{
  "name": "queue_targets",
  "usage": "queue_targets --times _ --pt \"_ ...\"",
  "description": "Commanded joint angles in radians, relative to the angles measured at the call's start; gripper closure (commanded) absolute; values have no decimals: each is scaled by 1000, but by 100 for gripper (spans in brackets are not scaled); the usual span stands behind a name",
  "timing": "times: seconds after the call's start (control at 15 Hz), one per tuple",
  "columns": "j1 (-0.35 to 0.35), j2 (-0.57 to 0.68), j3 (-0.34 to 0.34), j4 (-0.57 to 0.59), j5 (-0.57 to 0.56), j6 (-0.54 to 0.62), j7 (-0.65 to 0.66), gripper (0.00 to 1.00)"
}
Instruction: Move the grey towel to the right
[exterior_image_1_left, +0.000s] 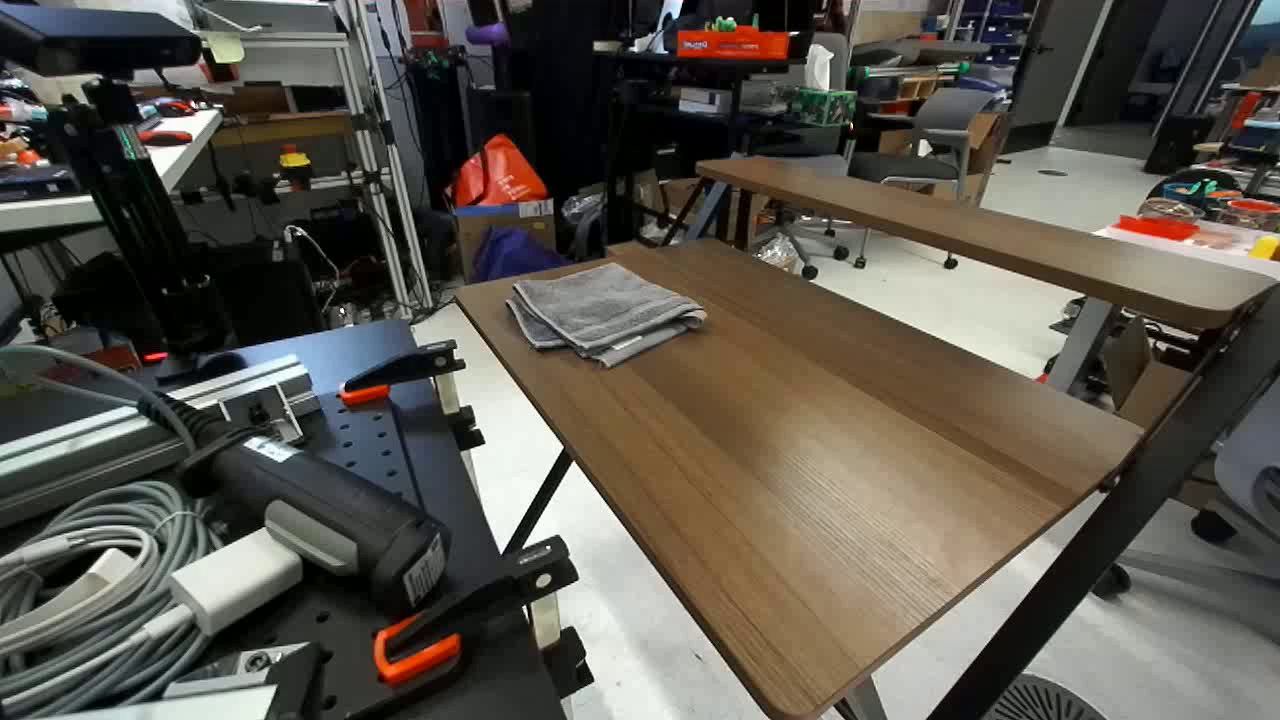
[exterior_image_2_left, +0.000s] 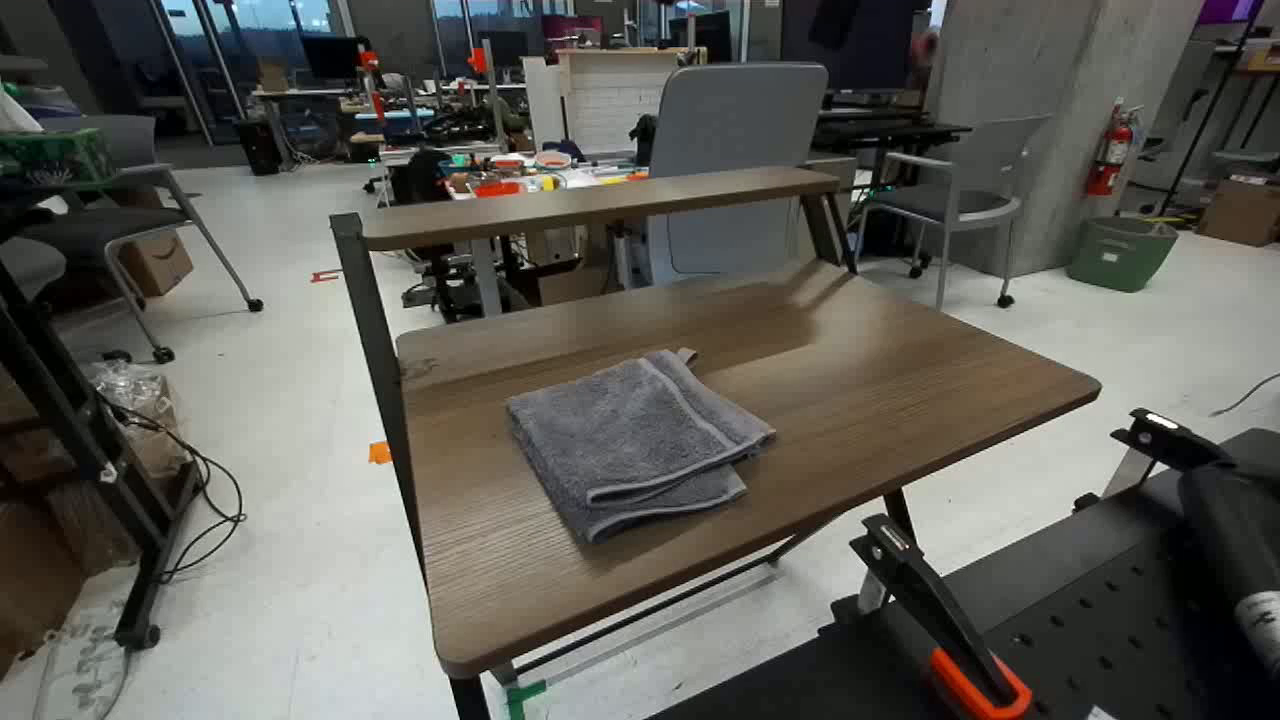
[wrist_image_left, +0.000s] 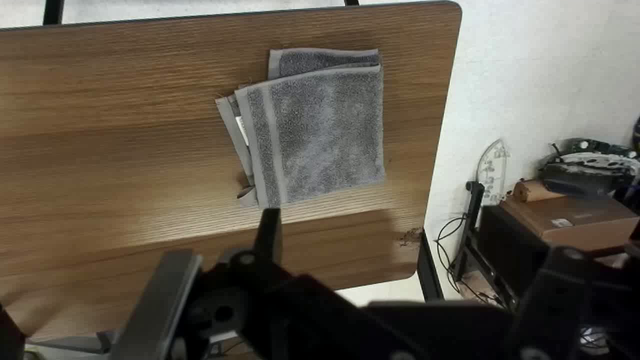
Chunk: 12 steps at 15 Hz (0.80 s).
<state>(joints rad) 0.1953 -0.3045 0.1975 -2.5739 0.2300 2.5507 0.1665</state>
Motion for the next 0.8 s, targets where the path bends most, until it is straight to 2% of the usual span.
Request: queue_targets --times 0.0,0.4,0.73 --pt "5 0 -5 1 -3 -2 2 0" --pt "-17 122 28 13 -74 40 58 0" --pt "-45 311 36 56 -282 68 221 0"
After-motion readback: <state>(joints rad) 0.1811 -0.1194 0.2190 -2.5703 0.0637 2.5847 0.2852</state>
